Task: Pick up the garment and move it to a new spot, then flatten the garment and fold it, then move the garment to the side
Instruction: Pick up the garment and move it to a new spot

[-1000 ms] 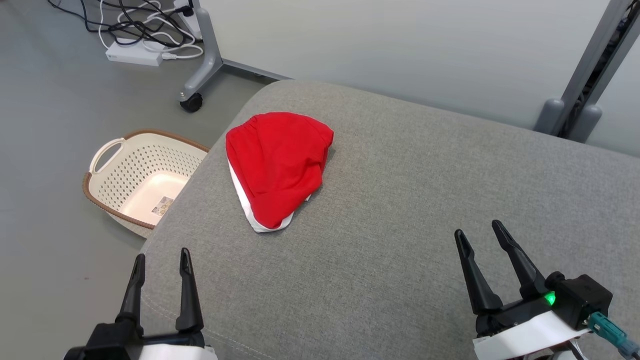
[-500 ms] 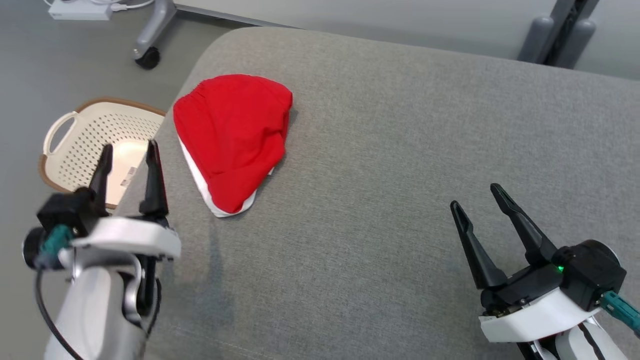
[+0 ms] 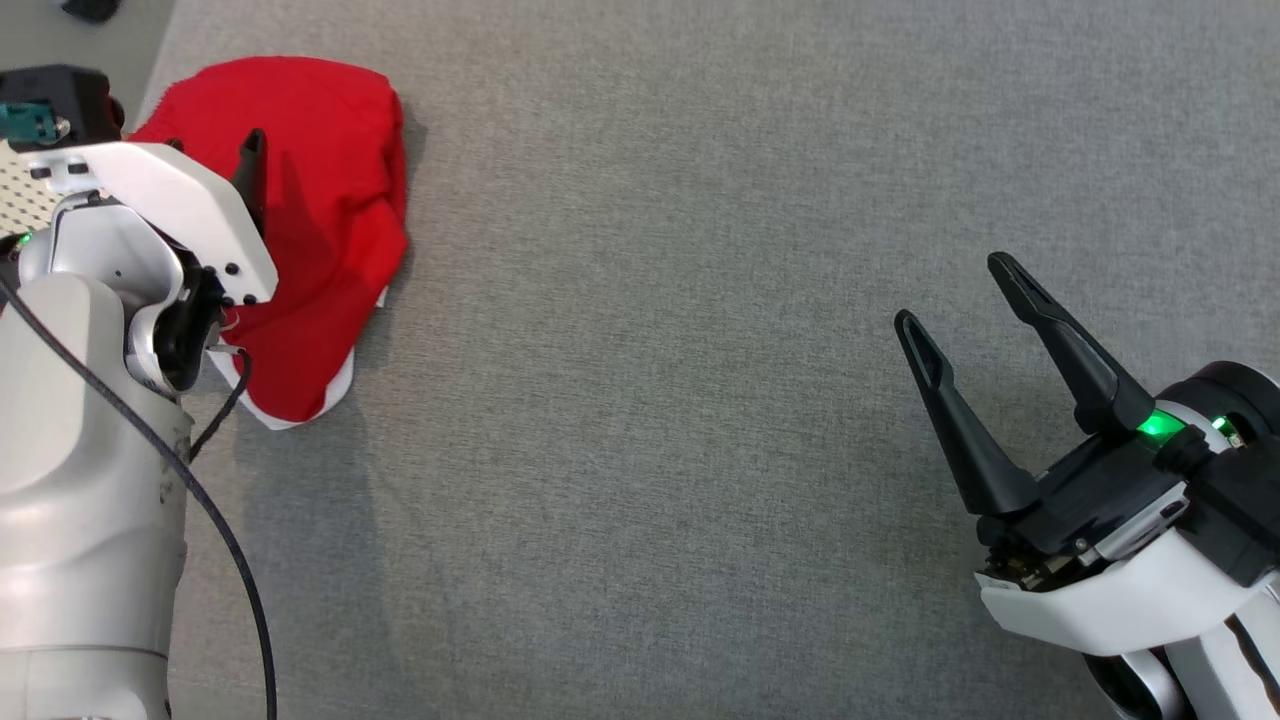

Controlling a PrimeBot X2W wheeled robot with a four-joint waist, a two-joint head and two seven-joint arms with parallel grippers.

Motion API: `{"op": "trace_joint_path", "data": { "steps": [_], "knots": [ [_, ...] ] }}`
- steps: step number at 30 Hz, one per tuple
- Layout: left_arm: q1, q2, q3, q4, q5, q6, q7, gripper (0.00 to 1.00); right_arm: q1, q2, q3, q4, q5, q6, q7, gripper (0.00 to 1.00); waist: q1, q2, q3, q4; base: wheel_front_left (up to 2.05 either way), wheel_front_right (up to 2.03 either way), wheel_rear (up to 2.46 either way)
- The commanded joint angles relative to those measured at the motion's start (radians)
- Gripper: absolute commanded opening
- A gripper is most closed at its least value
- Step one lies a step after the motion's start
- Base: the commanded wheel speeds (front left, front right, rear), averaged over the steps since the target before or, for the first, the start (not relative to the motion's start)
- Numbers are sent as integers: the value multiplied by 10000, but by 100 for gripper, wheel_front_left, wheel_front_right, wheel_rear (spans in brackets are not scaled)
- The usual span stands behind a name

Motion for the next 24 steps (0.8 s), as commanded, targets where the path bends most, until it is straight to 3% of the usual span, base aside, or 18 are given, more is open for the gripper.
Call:
{"op": "trace_joint_path", "data": {
  "steps": [1, 10, 17, 18, 19, 20, 21, 24],
  "knots": [
    [-182, 110, -9, 74, 76, -27, 54, 100, -81, -64, -9, -48, -17, 0, 29, 100, -1, 0, 451, -347, 0, 0, 0],
    [-1435, 552, -313, 1666, 547, 646, 805, 100, -223, -135, -18, -199, 42, 0, -101, 100, -1, 0, 998, -697, 0, 0, 0],
    [-1830, 459, -436, 2411, 458, 633, 1078, 100, -320, -152, -33, -152, 50, 0, -142, 100, -1, 0, 1107, -737, 0, 0, 0],
    [-1869, 423, -427, 2507, 405, 577, 1125, 92, -332, -160, -37, -150, 48, 0, -150, 100, -1, 0, 1119, -733, 0, 0, 0],
    [-1912, 405, -445, 2564, 381, 534, 1154, 38, -342, -165, -44, -142, 47, 0, -157, 100, -1, 0, 1129, -725, 0, 0, 0],
    [-1943, 397, -459, 2623, 345, 527, 1146, 38, -345, -171, -51, -130, 43, 0, -164, 100, -1, 0, 1137, -712, 0, 0, 0],
    [-1947, 387, -477, 2669, 322, 470, 1108, 0, -342, -177, -55, -114, 35, 0, -166, 100, -1, 0, 1138, -696, 0, 0, 0],
    [-1987, 303, -430, 2704, 189, 309, 746, 0, -323, -178, -48, -101, 6, 0, -140, 100, -1, 0, 1109, -639, 0, 0, 0]
  ]
}}
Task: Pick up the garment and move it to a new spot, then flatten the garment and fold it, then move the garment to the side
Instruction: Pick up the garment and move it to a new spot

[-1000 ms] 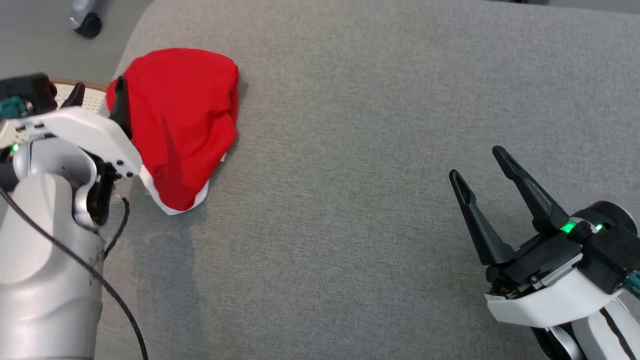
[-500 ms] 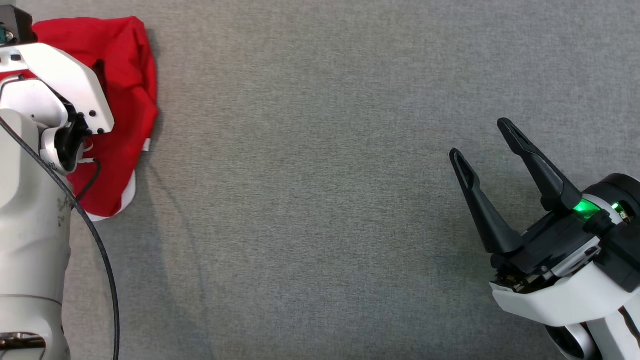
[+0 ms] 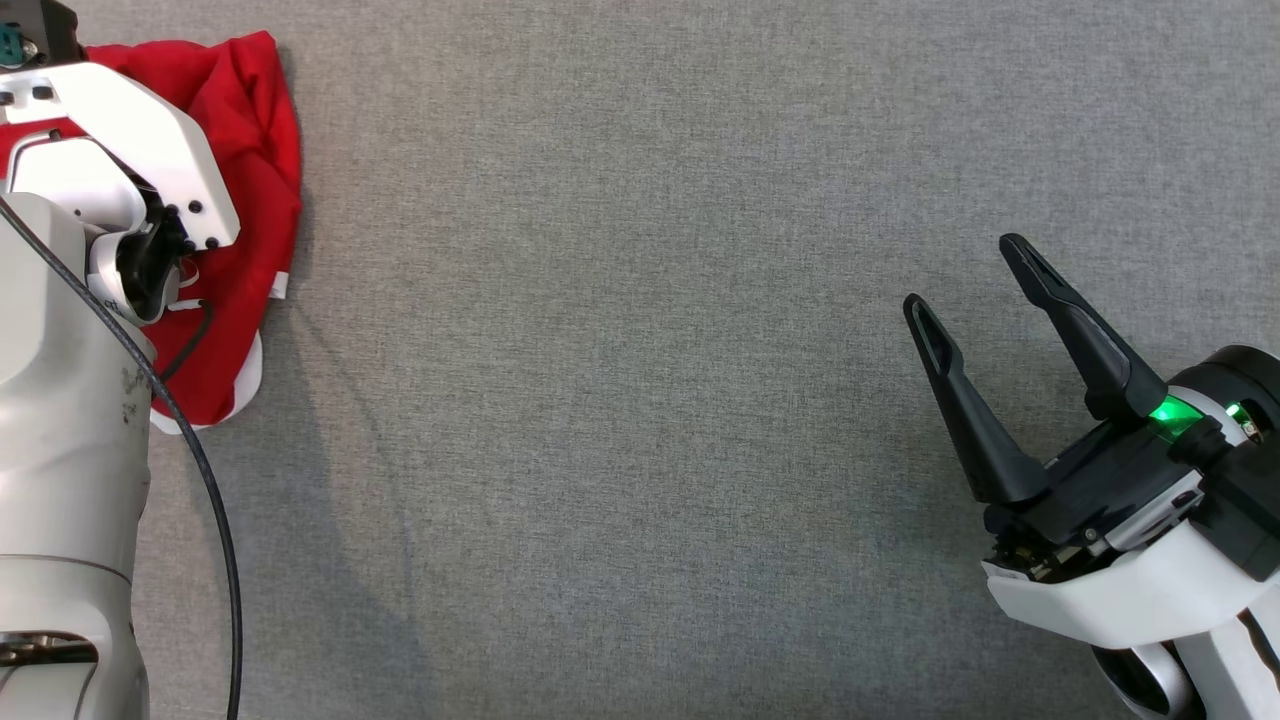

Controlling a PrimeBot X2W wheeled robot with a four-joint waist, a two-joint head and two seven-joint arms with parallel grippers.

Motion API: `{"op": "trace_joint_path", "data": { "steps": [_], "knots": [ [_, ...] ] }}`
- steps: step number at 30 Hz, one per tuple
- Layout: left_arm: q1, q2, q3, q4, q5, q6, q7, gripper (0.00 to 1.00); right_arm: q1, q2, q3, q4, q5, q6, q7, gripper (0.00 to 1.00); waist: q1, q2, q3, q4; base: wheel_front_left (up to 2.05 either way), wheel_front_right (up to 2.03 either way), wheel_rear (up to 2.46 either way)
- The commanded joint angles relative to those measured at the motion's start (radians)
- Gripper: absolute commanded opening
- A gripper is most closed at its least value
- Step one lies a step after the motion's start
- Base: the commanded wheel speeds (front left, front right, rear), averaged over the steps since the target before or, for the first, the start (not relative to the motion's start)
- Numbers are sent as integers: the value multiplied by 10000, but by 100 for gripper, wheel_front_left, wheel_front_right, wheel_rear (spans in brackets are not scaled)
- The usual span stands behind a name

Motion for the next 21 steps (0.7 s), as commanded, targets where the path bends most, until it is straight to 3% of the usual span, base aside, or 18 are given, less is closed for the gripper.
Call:
{"op": "trace_joint_path", "data": {
  "steps": [1, 7, 16, 21],
  "knots": [
    [-28, 6, 7, 98, -50, -36, -229, 0, -118, -62, -38, 23, -16, 0, -22, 100, 0, 0, -43, 49, 0, 0, 0],
    [-114, -48, -80, 293, -63, -161, -917, 0, -106, -82, 11, 144, -15, 0, 40, 100, 0, 0, -379, 186, 0, 0, 0],
    [26, -156, -138, -25, -45, -524, -3538, 0, 73, 157, 132, 571, 97, 0, -86, 100, 0, 0, -1531, 227, 0, 0, 0],
    [297, -485, -347, -263, -22, -767, -4352, 0, 274, 356, 73, 903, 154, 0, -166, 100, 0, 0, -2195, 191, 0, 0, 0]
  ]
}}
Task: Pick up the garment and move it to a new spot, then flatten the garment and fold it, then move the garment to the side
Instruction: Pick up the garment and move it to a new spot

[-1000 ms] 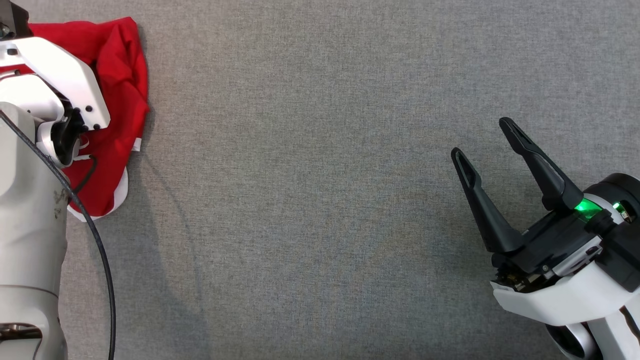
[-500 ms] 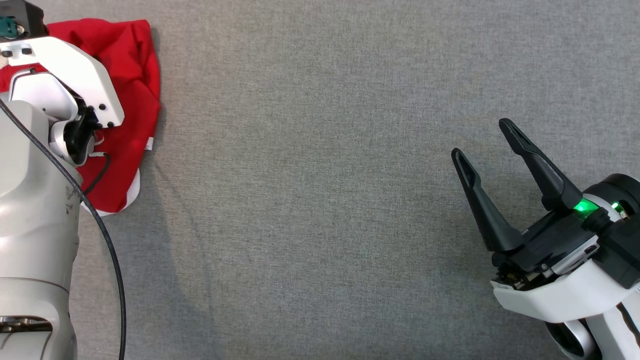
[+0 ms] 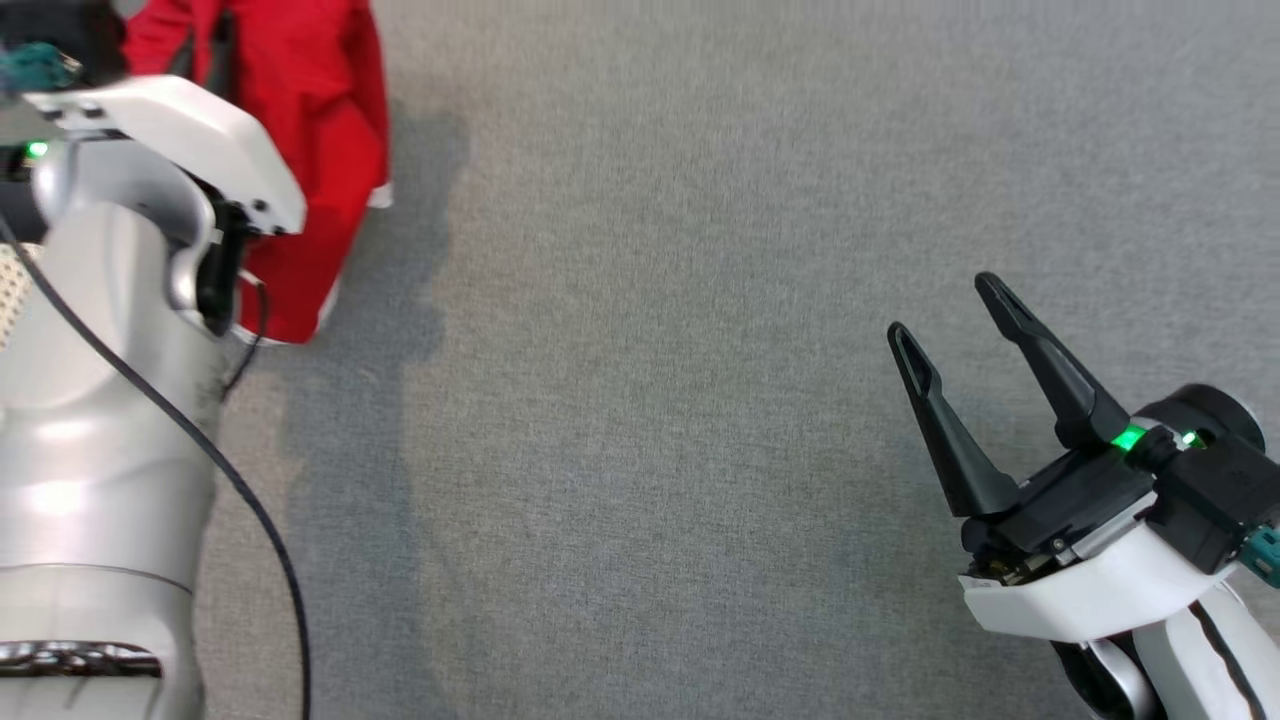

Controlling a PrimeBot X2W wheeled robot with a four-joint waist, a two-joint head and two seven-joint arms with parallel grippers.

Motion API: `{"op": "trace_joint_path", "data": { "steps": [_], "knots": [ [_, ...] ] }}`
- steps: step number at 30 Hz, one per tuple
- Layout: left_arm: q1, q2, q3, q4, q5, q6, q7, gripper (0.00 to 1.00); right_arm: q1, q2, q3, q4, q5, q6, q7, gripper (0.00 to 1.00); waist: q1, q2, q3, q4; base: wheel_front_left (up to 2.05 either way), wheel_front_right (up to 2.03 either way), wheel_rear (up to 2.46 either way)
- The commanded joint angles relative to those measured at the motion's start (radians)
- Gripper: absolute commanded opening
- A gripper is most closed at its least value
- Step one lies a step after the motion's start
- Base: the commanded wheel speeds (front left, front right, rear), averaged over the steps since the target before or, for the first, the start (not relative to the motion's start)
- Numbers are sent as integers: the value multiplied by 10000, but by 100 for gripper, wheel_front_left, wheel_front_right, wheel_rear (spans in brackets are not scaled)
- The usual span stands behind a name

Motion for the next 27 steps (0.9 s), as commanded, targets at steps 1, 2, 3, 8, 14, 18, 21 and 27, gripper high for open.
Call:
{"op": "trace_joint_path", "data": {
  "steps": [1, 2, 3, 8, 14, 18, 21, 27],
  "knots": [
    [158, -84, -75, -68, 38, -93, -127, 0, 96, 41, -32, 134, 23, 0, -99, 100, -1, 0, -496, -51, 0, 0, 0],
    [224, -195, -133, -173, 16, -157, -273, 0, 125, 116, -40, 206, 30, 0, -134, 100, -1, 0, -665, -91, 0, 0, 0],
    [285, -308, -207, -288, -3, -215, -386, 0, 166, 178, -33, 282, 38, 0, -161, 100, -1, 0, -825, -149, 0, 0, 0],
    [975, -864, -749, -1068, -65, -428, -644, 0, 336, 431, -294, 650, -10, 0, -274, 100, -1, 0, -1513, -494, 0, 0, 0],
    [2211, -1237, -1808, -2698, -196, -576, -514, 0, 460, 738, -901, 961, -181, 0, -370, 100, -1, 0, -1982, -1424, 0, 0, 0],
    [2820, -1295, -2688, -3522, -96, -602, -349, 0, 523, 962, -1591, 1121, -348, 0, -408, 100, -1, 0, -1994, -2119, 0, 0, 0],
    [3168, -1329, -3429, -3889, -28, -543, -230, 0, 581, 1248, -2224, 1291, -562, 0, -360, 100, -1, 0, -1906, -2688, 0, 0, 0],
    [3409, -1343, -5105, -4053, 209, -480, -174, 0, 339, 1785, -2817, 1630, -777, 0, -386, 100, -1, 0, -1496, -3981, 0, 0, 0]
  ]
}}
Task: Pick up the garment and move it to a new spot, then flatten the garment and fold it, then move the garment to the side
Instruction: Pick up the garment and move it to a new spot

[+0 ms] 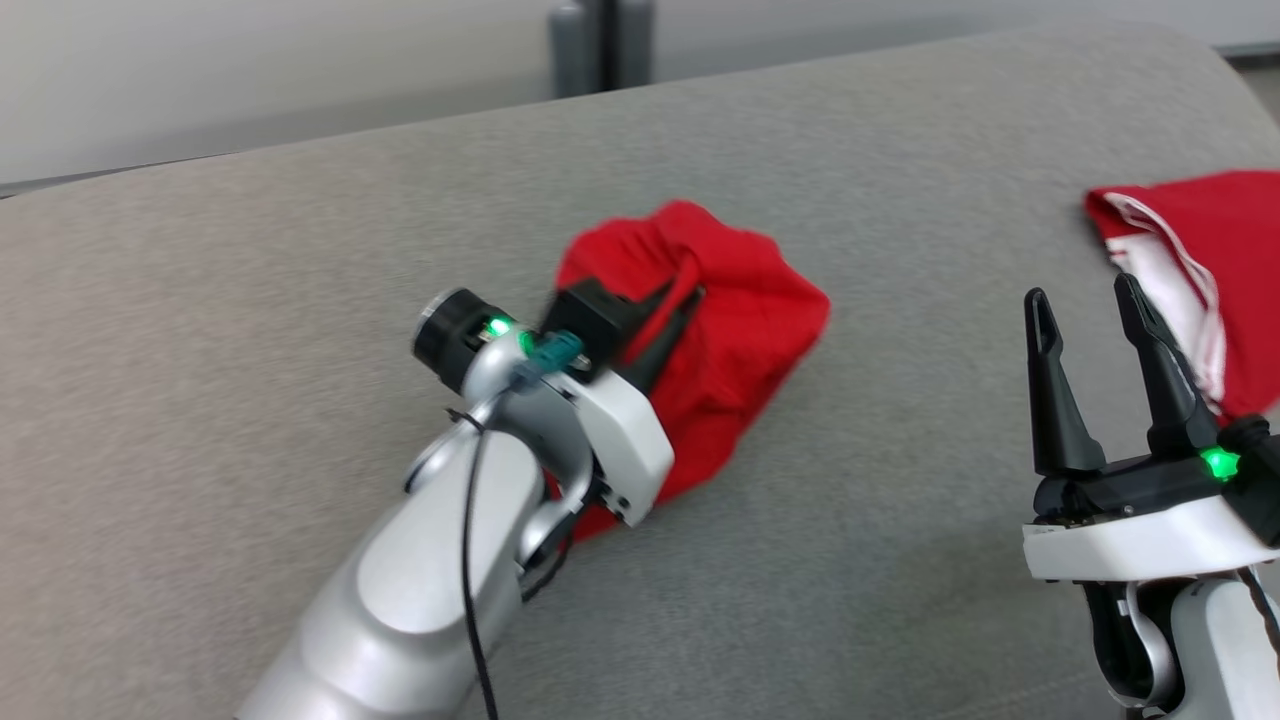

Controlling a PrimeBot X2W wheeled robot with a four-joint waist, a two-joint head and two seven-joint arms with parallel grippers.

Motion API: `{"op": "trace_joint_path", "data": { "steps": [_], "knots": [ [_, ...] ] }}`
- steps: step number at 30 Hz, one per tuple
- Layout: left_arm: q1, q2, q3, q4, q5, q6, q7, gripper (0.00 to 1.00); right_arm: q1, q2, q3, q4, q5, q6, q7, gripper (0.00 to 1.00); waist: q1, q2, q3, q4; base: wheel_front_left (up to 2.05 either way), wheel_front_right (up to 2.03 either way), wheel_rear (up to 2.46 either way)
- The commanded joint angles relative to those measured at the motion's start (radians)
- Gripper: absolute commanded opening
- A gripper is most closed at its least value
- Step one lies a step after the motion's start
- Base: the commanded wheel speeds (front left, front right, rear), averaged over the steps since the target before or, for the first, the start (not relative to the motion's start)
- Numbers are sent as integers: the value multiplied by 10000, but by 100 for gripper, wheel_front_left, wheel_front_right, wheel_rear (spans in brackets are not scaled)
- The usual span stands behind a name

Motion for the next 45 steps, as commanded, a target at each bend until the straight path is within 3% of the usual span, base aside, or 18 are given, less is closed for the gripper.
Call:
{"op": "trace_joint_path", "data": {
  "steps": [1, 5, 7, 8, 15, 26, 33, 40, 45],
  "knots": [
    [26, 57, -272, 49, 97, 23, -40, 0, -117, 53, -40, 106, 6, 0, -81, 100, 0, -1, 345, -827, 0, 0, 0],
    [-259, 55, -1331, 444, 430, -67, -191, 0, -141, 221, 19, 373, 114, 0, -163, 100, 0, -1, 560, -1444, 0, 0, 0],
    [-368, 59, -1646, 747, 554, -87, -325, 31, -155, 243, 90, 538, 168, 0, -207, 100, 0, -1, 618, -1666, 0, 0, 0],
    [-389, 52, -1876, 1060, 533, -100, -457, 100, -166, 271, 187, 669, 204, 0, -211, 100, 0, -1, 636, -1801, 0, 0, 0],
    [-485, 54, -2119, 1547, 136, 180, -897, 100, -136, 275, 186, 902, 179, 0, -298, 100, 0, -1, 473, -1646, 0, 0, 0],
    [534, 397, -829, 1106, -844, 1577, -2347, 100, 258, -33, 387, 756, 116, 0, -80, 100, 0, -1, -321, 52, 0, 0, 0],
    [1902, 805, 158, -203, -923, 2544, -2604, 100, 471, -140, 576, 535, 178, 0, 23, 100, 0, -1, -484, 854, 0, 0, 0],
    [4129, 506, 2197, -2769, -311, 3501, -2612, 100, 574, -235, 903, 559, 223, 0, 21, 100, 0, -1, -661, 1031, 0, 0, 0],
    [5684, 211, 3472, -4170, 506, 3394, -2616, 100, 662, -281, 1023, 654, 294, 0, -89, 100, 0, -1, -826, 968, 0, 0, 0]
  ]
}}
